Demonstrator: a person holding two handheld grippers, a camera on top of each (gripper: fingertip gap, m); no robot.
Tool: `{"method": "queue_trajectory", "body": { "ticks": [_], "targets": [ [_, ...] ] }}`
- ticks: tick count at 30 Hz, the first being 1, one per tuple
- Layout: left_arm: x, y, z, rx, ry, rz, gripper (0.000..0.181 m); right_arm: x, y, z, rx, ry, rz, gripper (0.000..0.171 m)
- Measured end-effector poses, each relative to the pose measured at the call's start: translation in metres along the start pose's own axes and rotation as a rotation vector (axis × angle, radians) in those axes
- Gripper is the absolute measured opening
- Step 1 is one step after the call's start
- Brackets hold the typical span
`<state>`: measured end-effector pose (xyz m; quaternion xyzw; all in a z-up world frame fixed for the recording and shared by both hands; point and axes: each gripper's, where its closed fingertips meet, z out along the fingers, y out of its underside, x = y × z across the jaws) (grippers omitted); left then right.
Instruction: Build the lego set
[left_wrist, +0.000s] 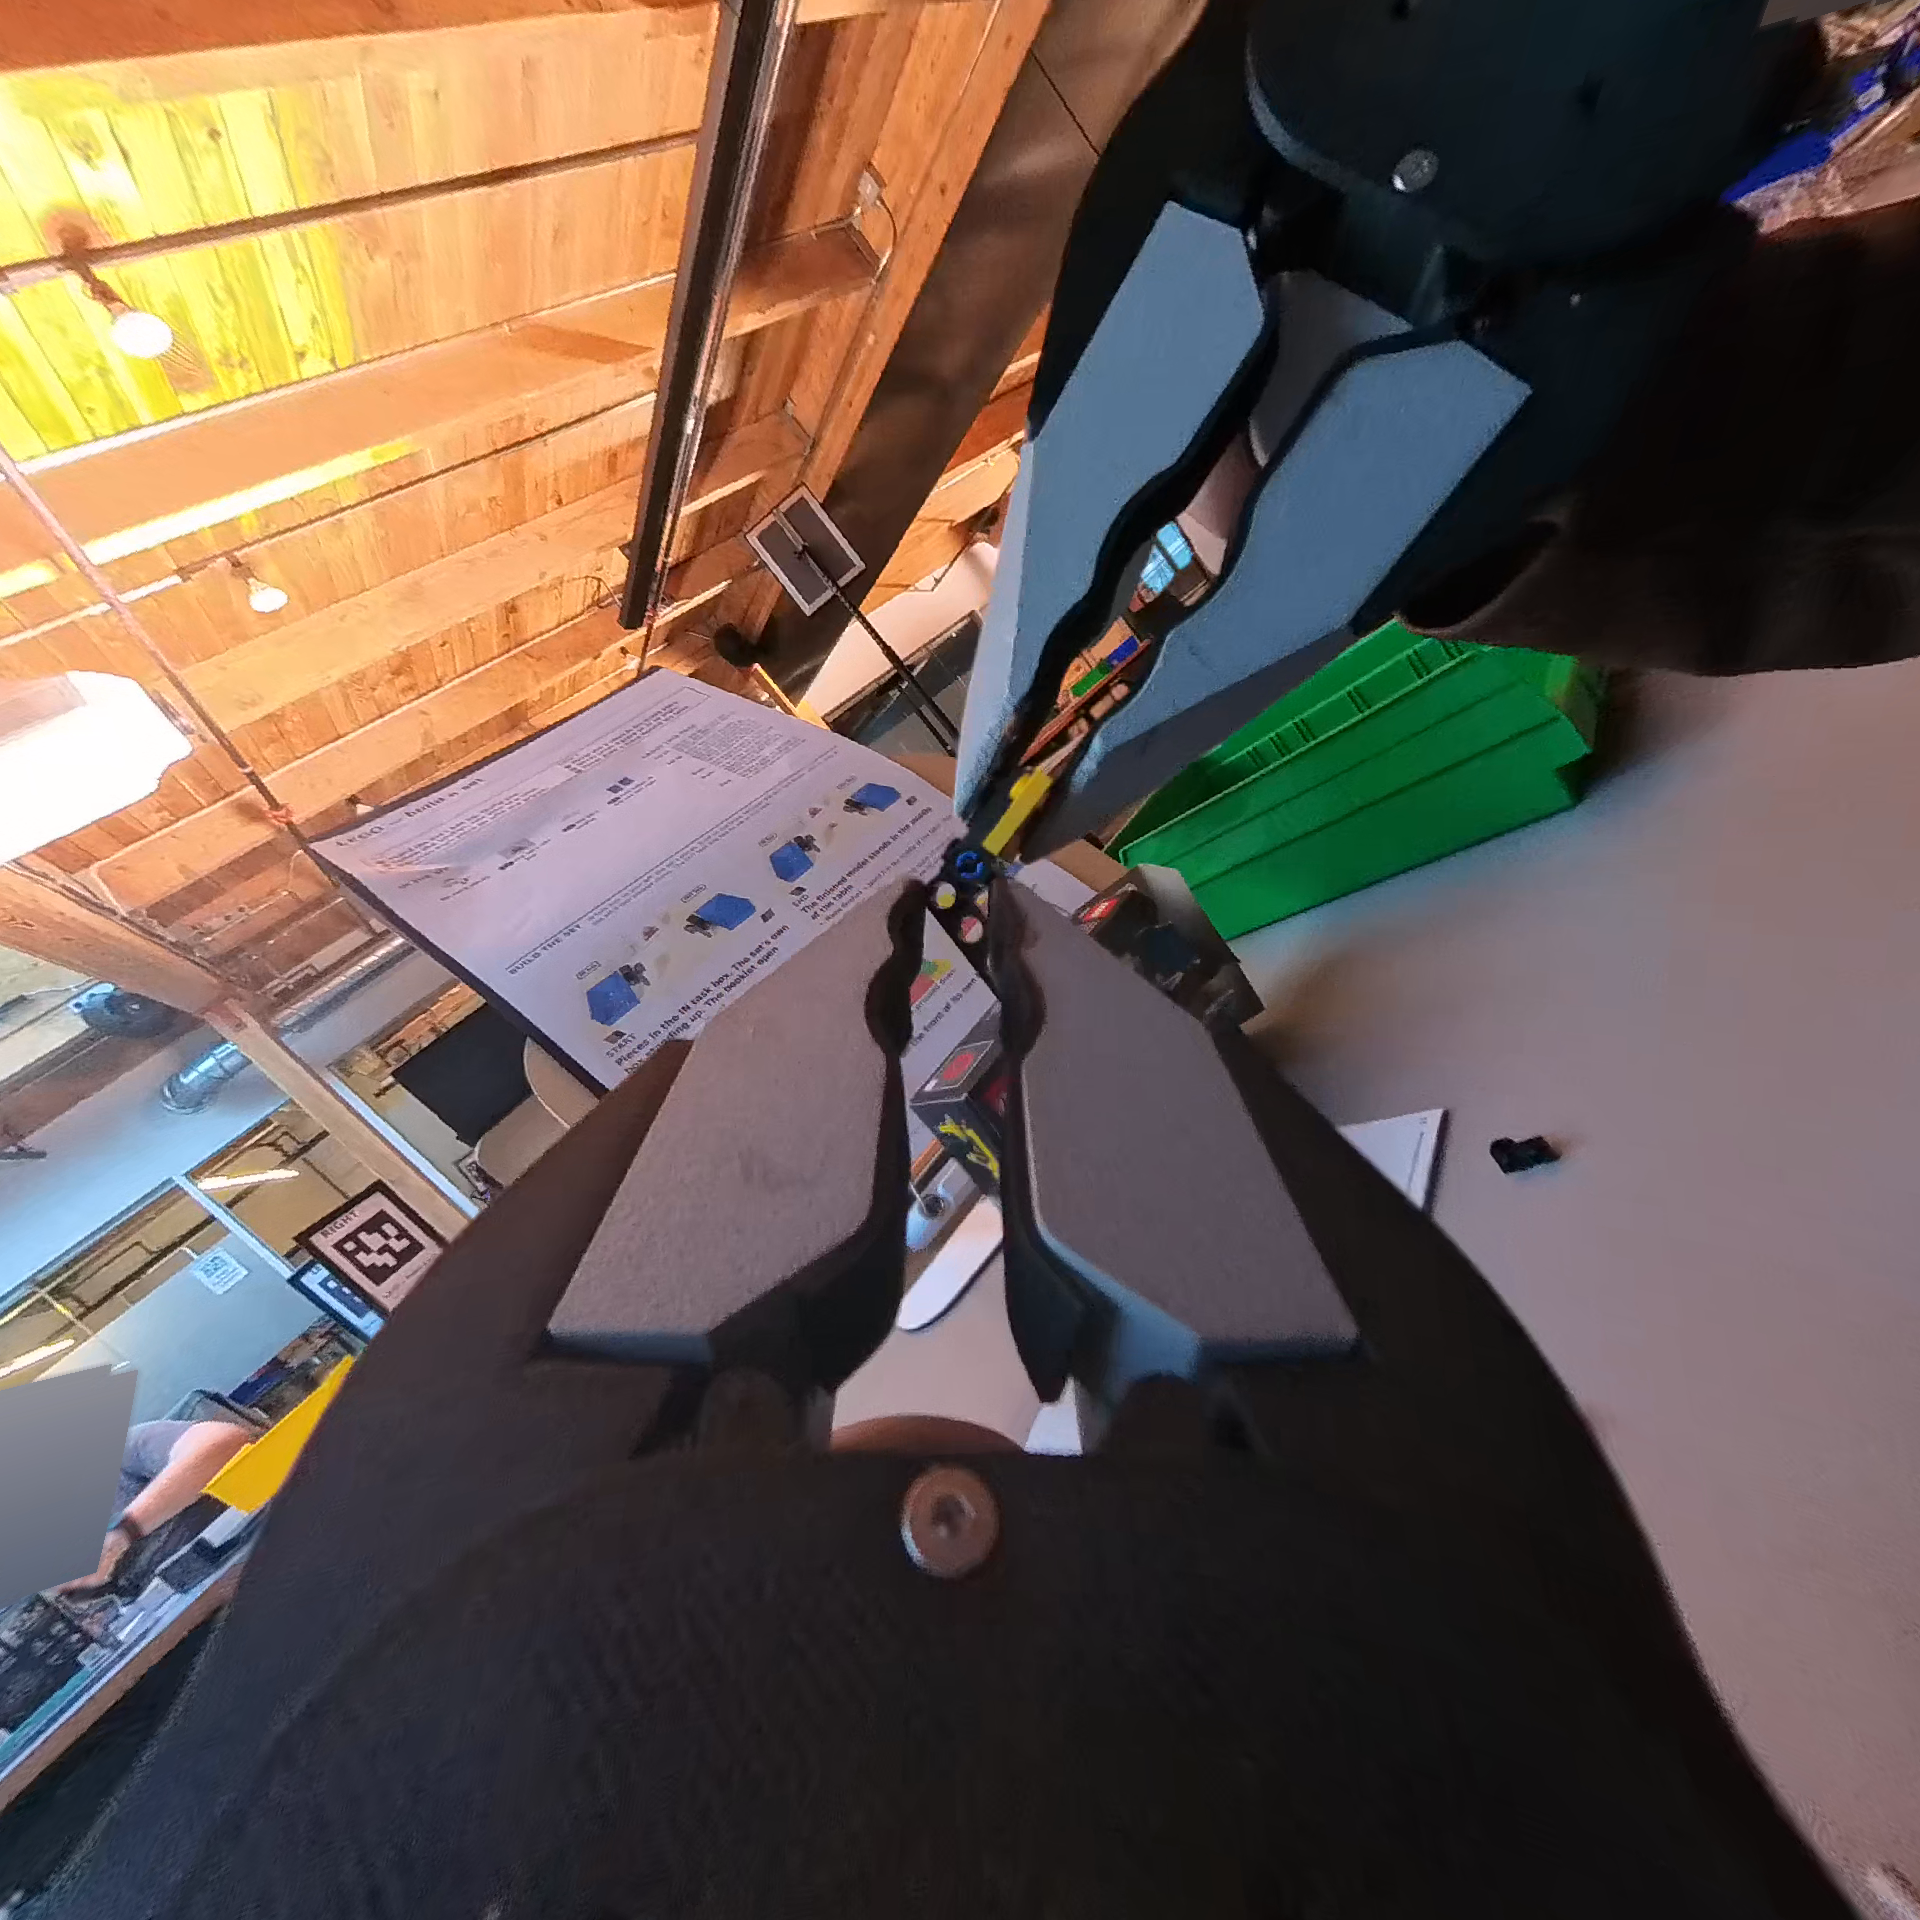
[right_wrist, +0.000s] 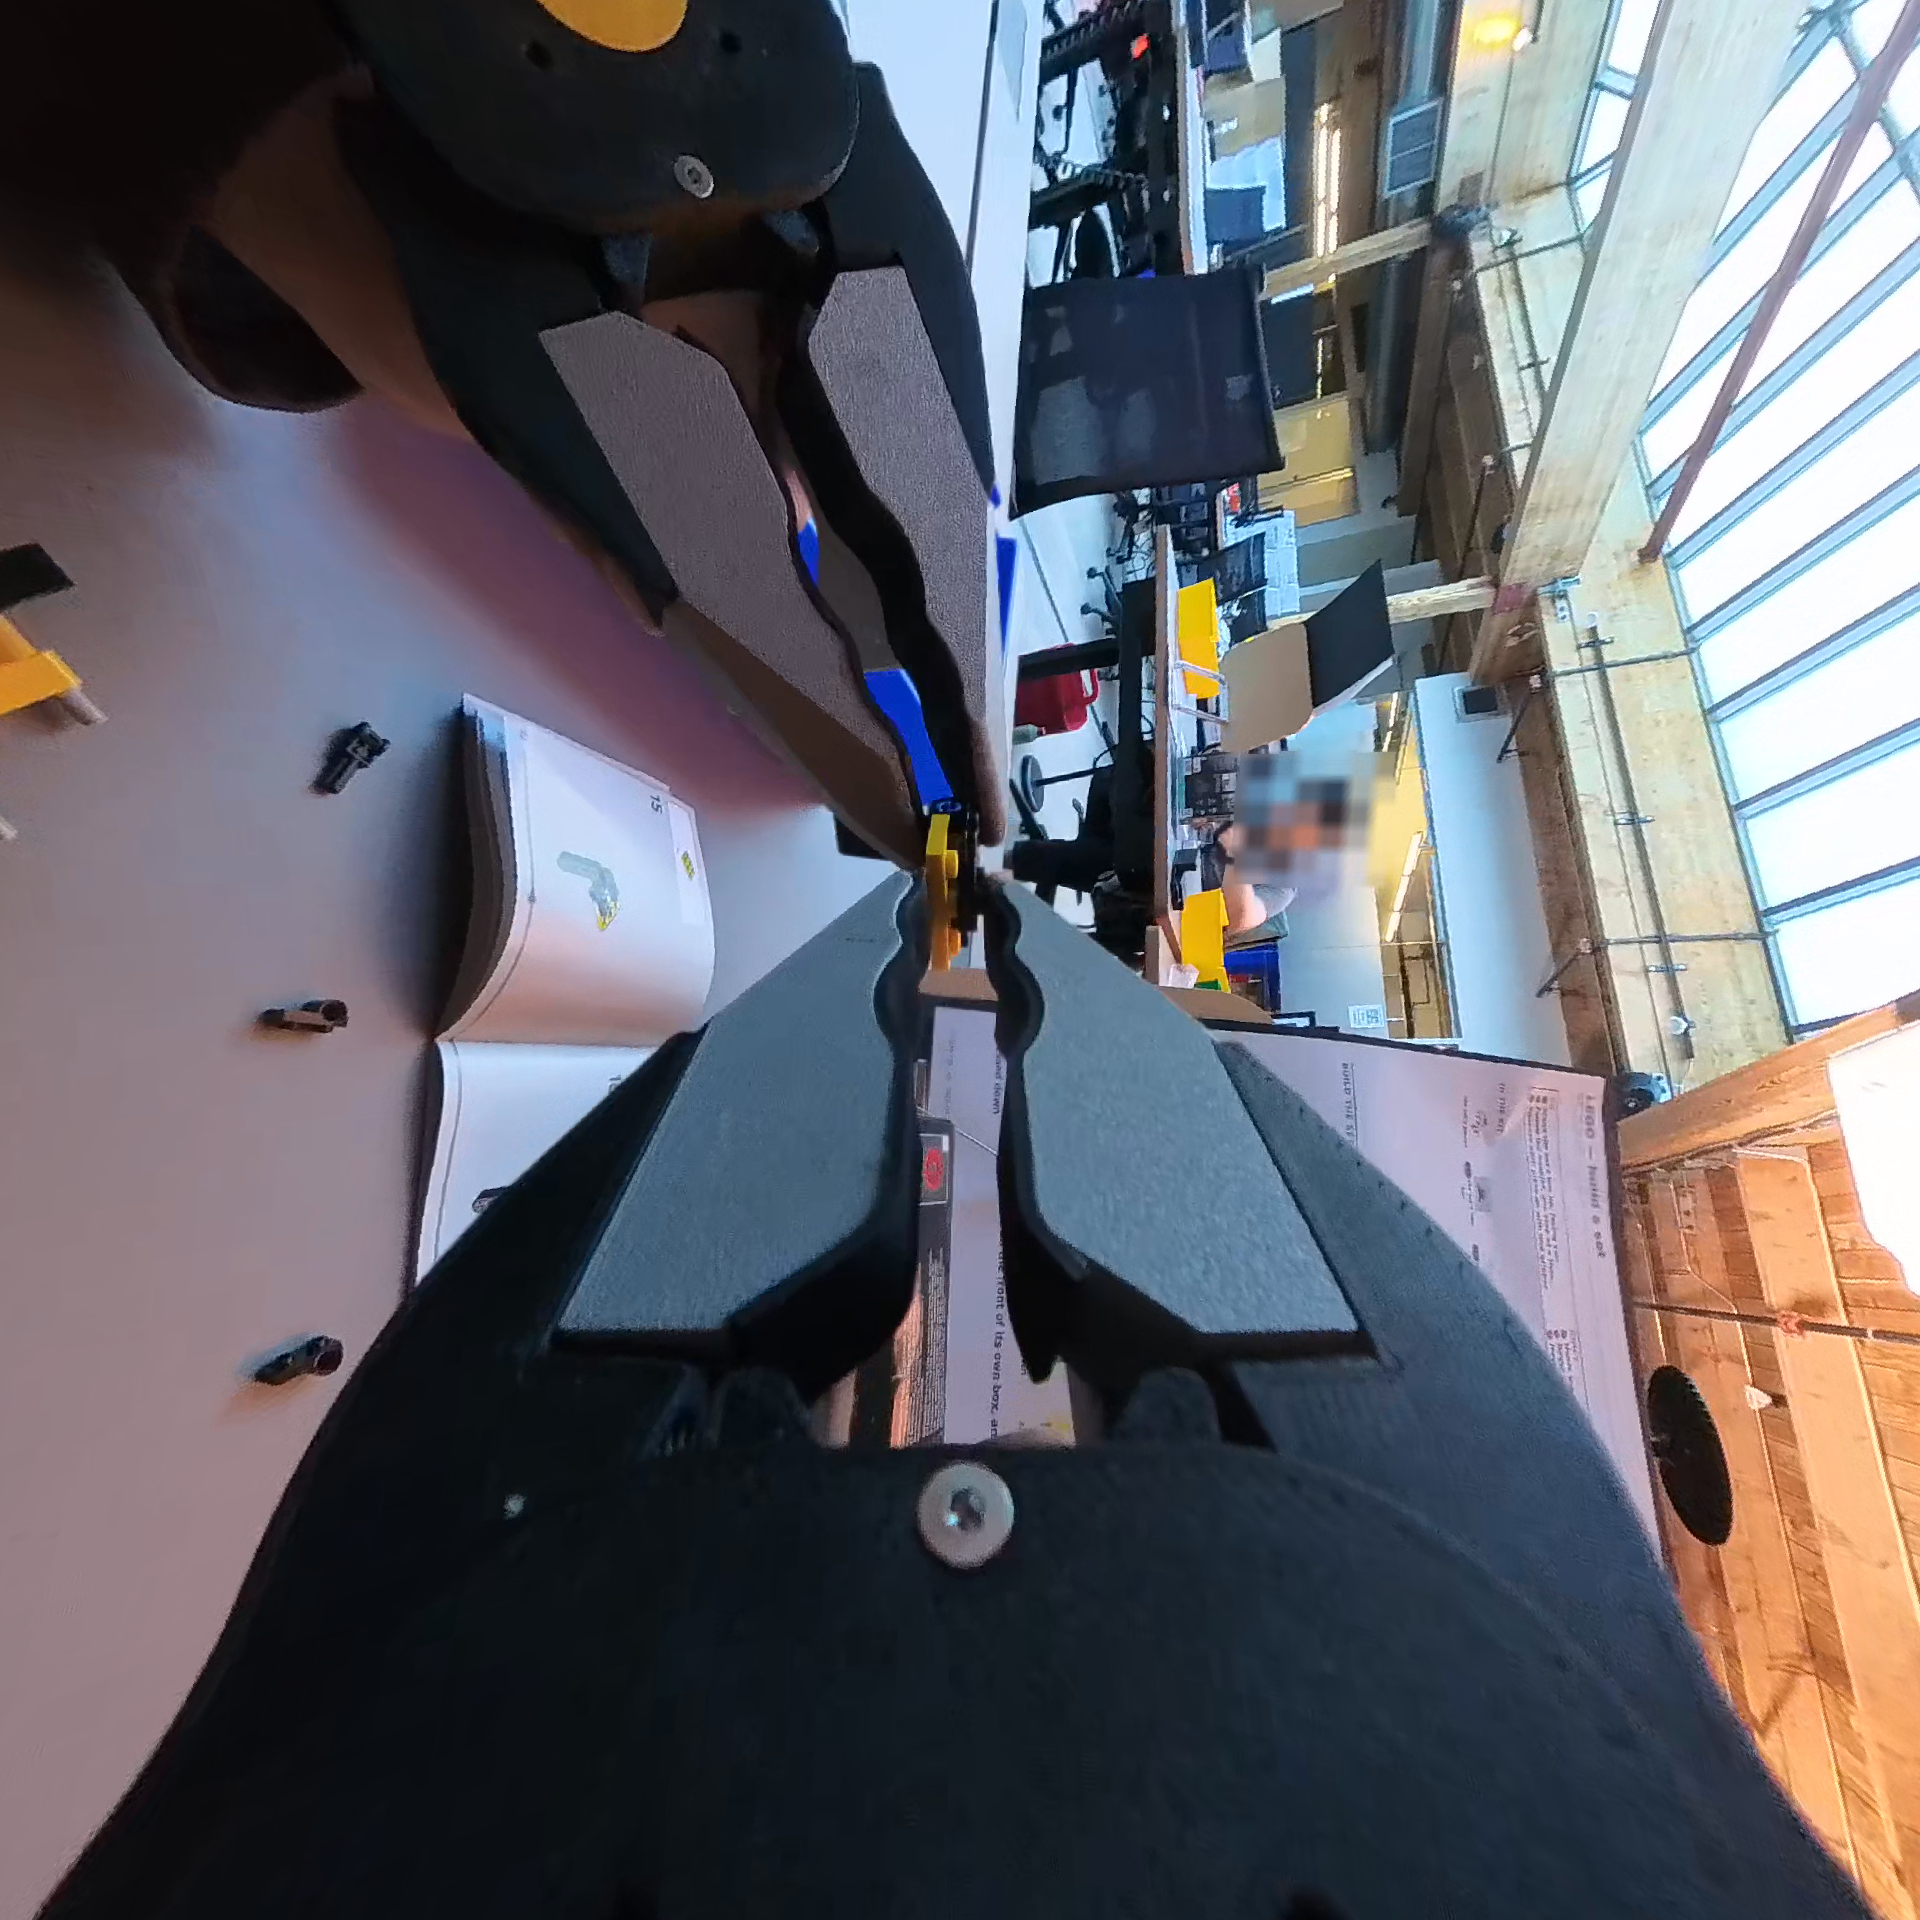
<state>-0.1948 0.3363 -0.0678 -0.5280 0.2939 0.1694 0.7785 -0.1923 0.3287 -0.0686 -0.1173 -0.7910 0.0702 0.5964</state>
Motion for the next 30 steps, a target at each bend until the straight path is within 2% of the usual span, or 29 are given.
{"method": "queue_trajectory", "body": {
  "ticks": [4, 20, 30],
  "targets": [
    [-0.0036, 0.0005, 0.0004, 0.001, 0.013, -0.013, 0.009, 0.0026, -0.0004, 0.0023, 0.047, 0.025, 0.021, 0.006],
    [0.0025, 0.0057, 0.004, -0.024, 0.076, -0.057, 0.009, -0.002, 0.0004, 0.0042, 0.052, -0.001, 0.024, 0.007],
    [0.0043, 0.0068, 0.0039, -0.026, 0.08, -0.062, 0.008, -0.002, 0.0013, 0.0045, 0.151, -0.103, 0.257, 0.007]
  ]
}}
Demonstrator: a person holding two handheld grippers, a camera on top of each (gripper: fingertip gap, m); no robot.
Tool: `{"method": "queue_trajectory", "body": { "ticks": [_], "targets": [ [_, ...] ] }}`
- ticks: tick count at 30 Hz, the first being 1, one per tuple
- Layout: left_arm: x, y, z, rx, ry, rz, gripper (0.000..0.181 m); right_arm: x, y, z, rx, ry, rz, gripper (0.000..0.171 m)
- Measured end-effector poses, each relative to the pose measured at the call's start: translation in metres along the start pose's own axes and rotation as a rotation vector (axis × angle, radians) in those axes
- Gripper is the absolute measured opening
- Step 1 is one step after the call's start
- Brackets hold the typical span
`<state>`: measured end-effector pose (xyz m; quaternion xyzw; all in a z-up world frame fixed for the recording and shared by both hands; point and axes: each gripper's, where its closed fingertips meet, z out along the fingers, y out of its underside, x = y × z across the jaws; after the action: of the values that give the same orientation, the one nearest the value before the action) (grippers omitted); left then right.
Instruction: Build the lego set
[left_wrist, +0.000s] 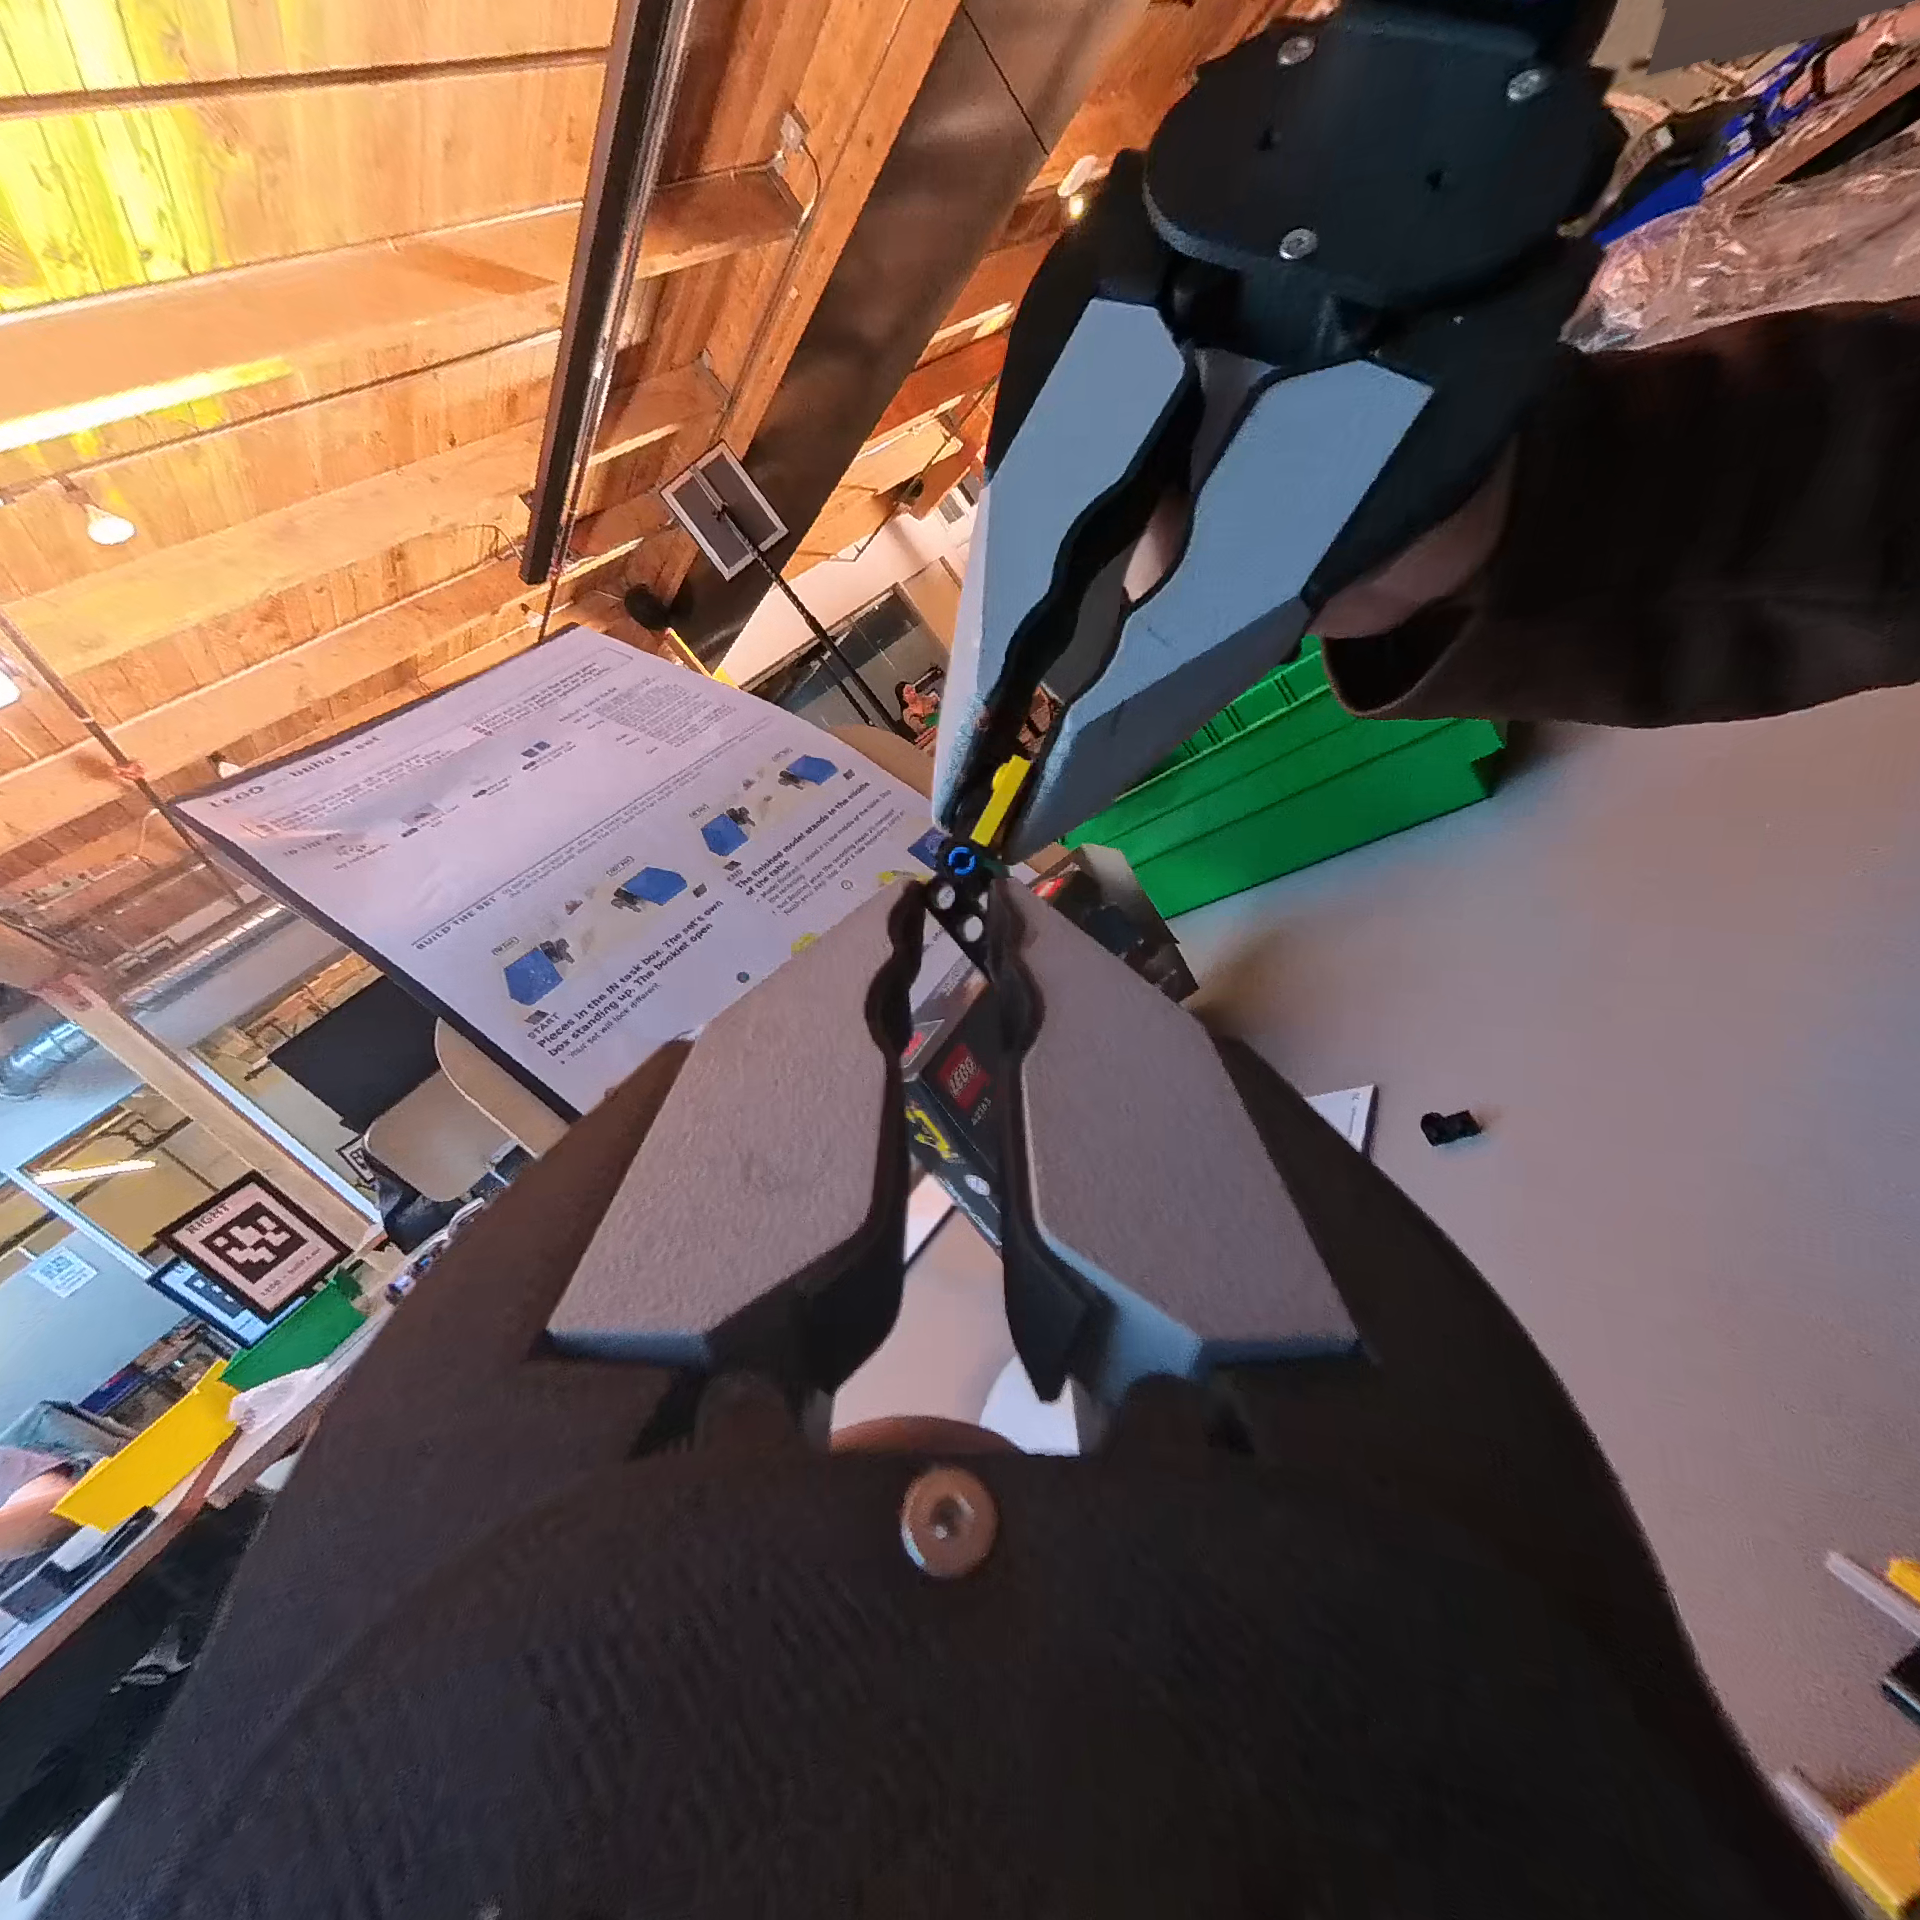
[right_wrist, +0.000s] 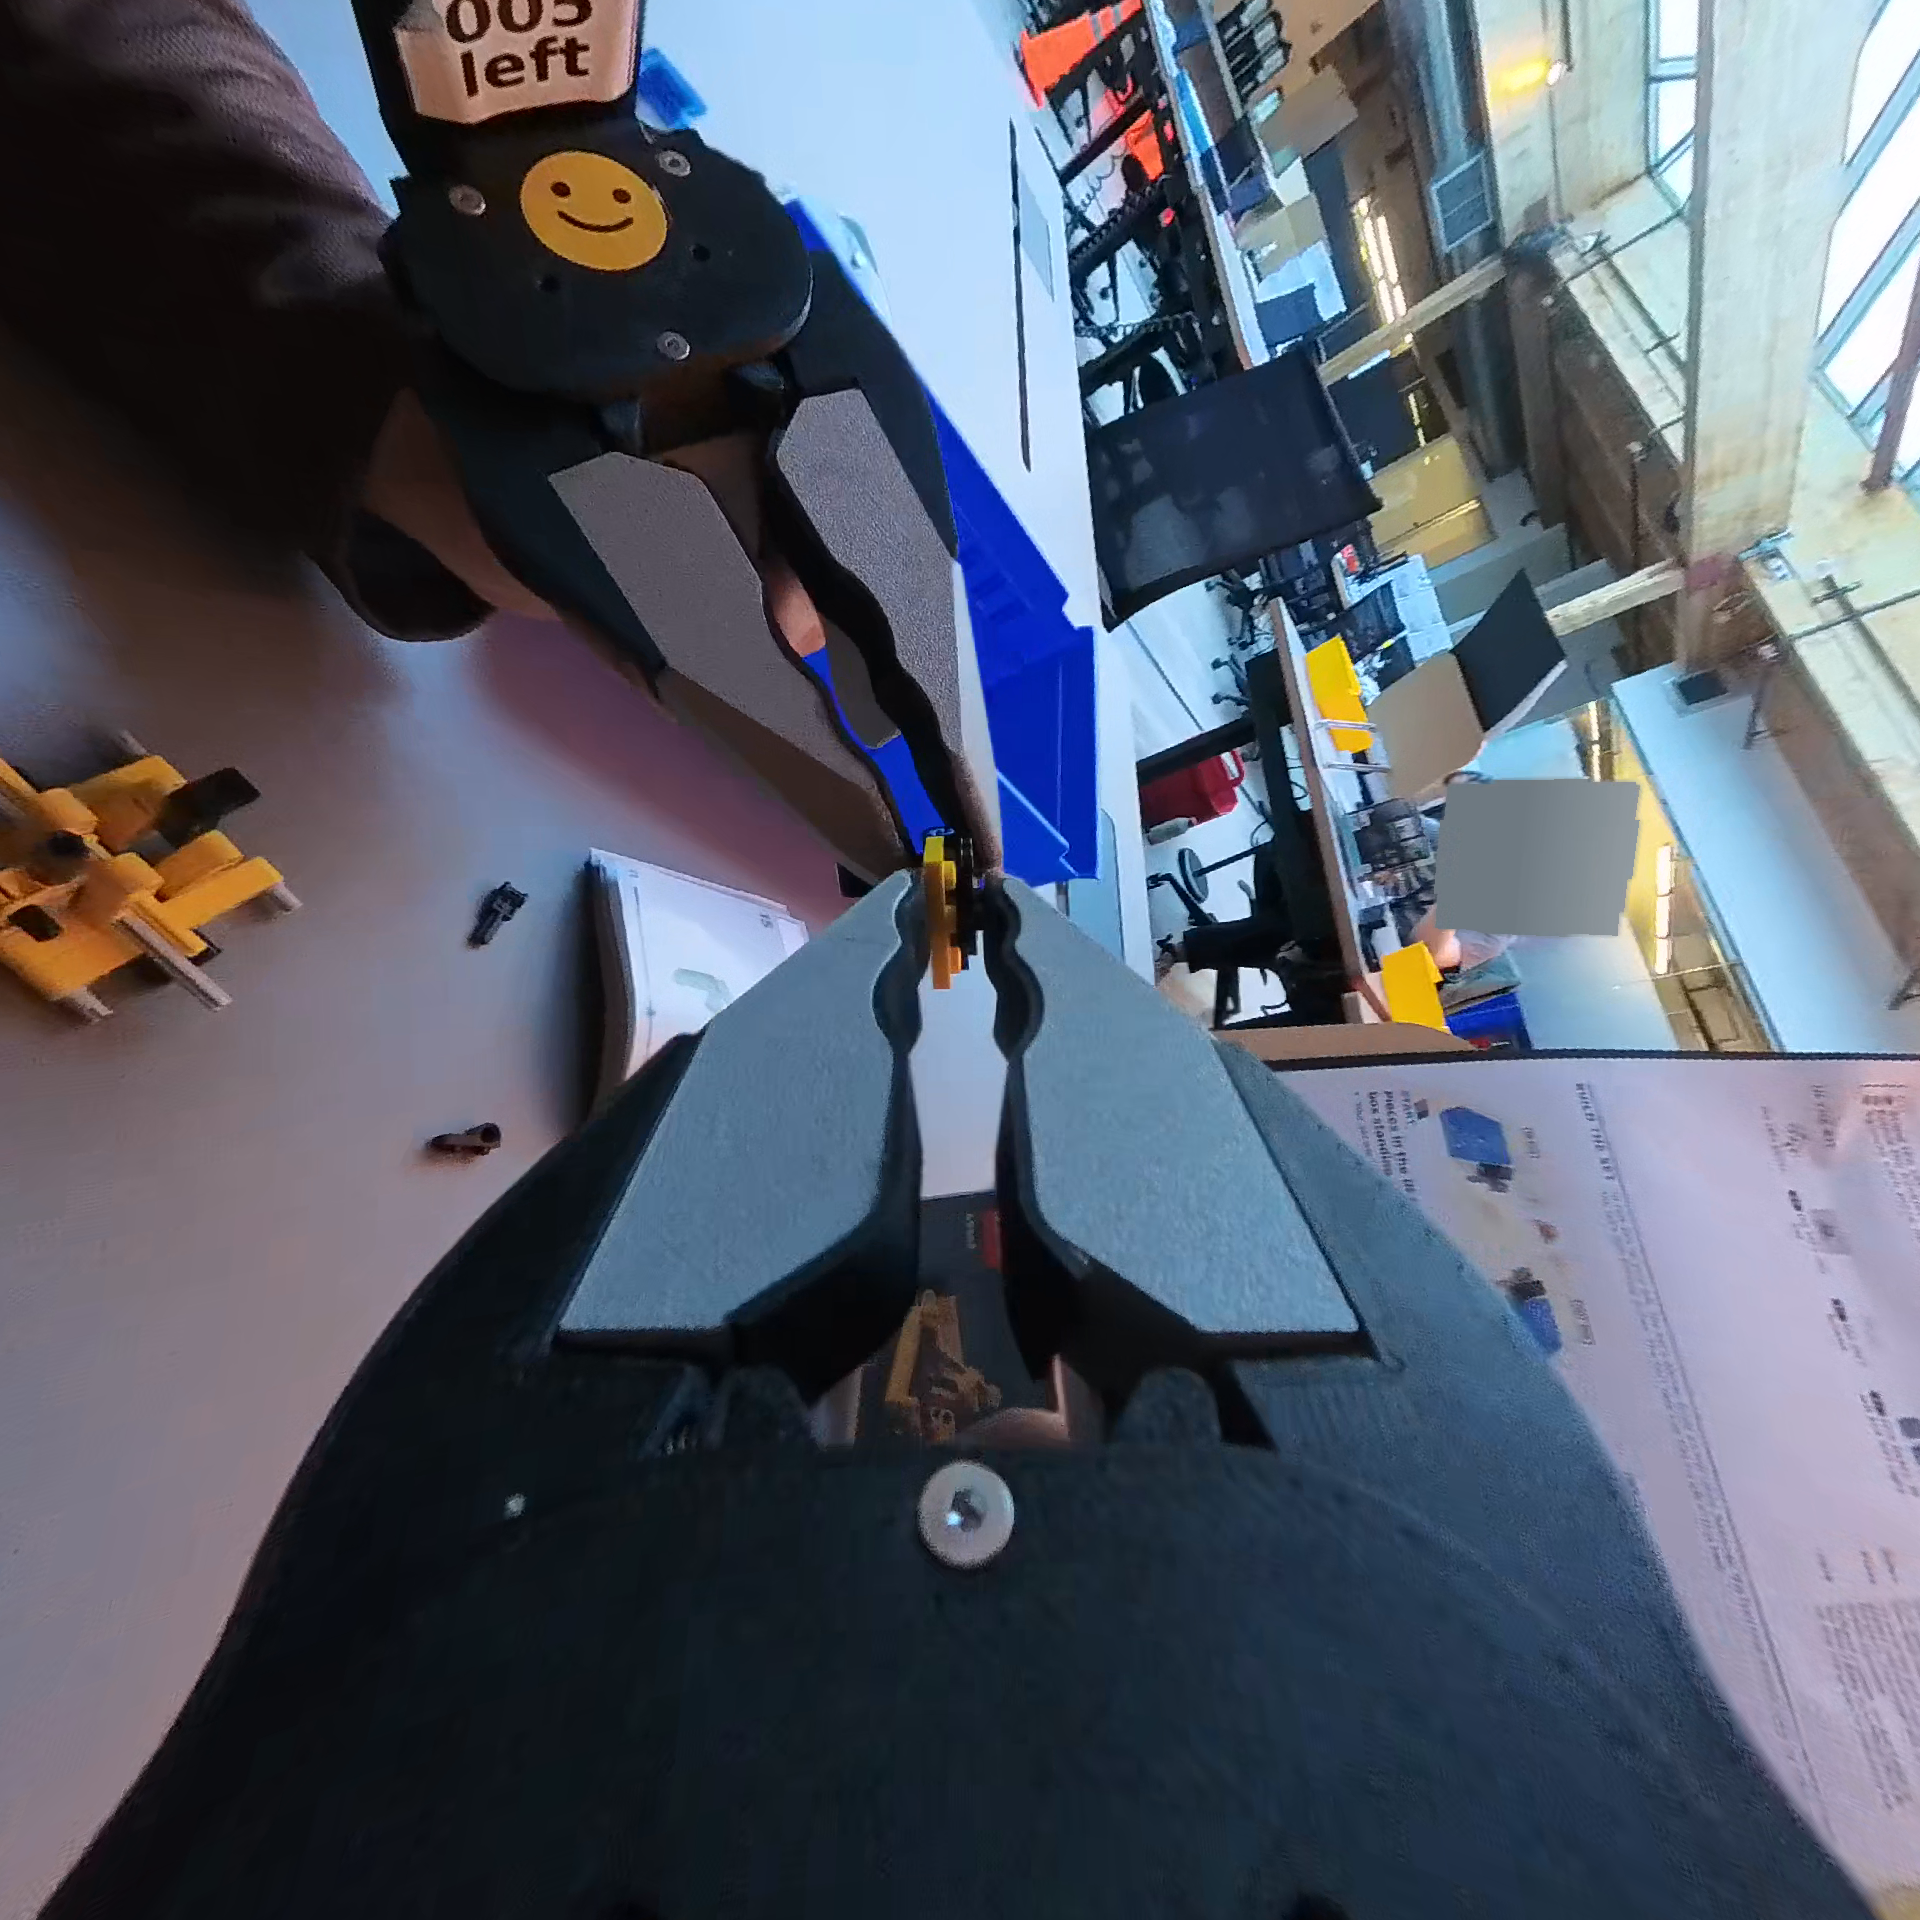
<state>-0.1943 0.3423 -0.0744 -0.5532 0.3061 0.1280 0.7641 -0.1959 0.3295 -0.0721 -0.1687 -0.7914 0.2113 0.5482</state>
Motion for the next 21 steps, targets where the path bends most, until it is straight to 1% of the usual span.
{"method": "queue_trajectory", "body": {
  "ticks": [3, 6, 8, 10, 13, 21],
  "targets": [
    [0.002, 0.0, 0.0, 0.001, 0.007, 0.002, 0.008, -0.001, 0.0, -0.001, 0.013, -0.019, 0.017, 0.008],
    [-0.001, -0.005, -0.001, 0.016, -0.005, -0.011, 0.009, 0.002, -0.006, -0.002, 0.09, -0.032, 0.104, 0.008],
    [-0.003, -0.005, -0.001, 0.018, -0.003, -0.025, 0.008, 0.003, -0.006, -0.001, 0.107, -0.035, 0.122, 0.009],
    [-0.004, -0.003, -0.001, 0.015, -0.005, -0.041, 0.009, 0.003, -0.005, 0.0, 0.088, -0.039, 0.127, 0.009],
    [-0.007, -0.006, -0.001, 0.041, -0.001, -0.124, 0.009, 0.007, -0.008, 0.0, 0.073, -0.043, 0.163, 0.01],
    [-0.009, -0.008, -0.001, 0.077, 0.024, -0.235, 0.009, 0.011, -0.011, -0.006, 0.1, -0.022, 0.141, 0.008]
  ]
}}
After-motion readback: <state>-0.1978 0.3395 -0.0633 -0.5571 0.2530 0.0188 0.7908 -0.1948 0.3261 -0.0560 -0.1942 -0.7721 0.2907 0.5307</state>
